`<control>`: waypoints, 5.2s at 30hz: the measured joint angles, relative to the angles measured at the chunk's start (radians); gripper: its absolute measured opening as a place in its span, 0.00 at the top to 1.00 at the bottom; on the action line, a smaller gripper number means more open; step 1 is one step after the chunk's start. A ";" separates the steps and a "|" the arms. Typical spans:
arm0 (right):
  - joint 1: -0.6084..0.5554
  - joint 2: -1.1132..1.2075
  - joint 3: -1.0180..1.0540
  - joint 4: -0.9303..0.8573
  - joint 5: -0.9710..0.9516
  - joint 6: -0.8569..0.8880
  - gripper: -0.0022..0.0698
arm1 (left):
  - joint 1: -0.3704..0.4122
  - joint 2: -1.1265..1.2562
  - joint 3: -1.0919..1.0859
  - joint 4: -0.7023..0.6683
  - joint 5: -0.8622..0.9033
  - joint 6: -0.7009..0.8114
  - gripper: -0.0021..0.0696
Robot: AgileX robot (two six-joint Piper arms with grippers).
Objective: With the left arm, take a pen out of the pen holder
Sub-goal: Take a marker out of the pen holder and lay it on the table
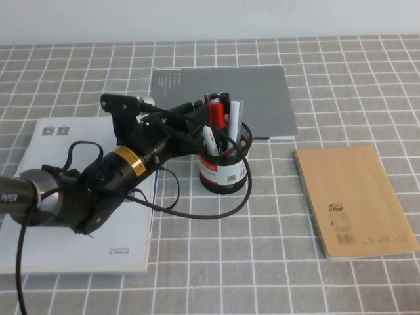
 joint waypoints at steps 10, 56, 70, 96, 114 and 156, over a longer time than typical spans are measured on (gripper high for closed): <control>0.000 0.000 0.000 0.000 0.000 0.000 0.99 | 0.000 0.032 -0.041 -0.013 -0.007 -0.004 0.61; 0.000 0.000 0.000 0.000 0.000 0.000 0.99 | 0.000 -0.205 -0.059 0.215 0.143 -0.052 0.82; 0.000 0.000 0.000 0.000 0.000 0.000 0.99 | 0.000 -0.643 -0.168 0.850 0.607 -0.847 0.82; 0.000 0.000 0.000 0.000 0.000 0.000 0.99 | -0.096 -0.660 0.007 -1.278 1.470 1.212 0.82; 0.000 0.000 0.000 0.000 0.000 0.000 0.99 | 0.029 -0.262 -0.116 -1.380 1.608 1.119 0.82; 0.000 0.000 0.000 0.000 0.000 0.000 0.99 | -0.064 -0.470 -0.105 -0.941 1.376 0.949 0.66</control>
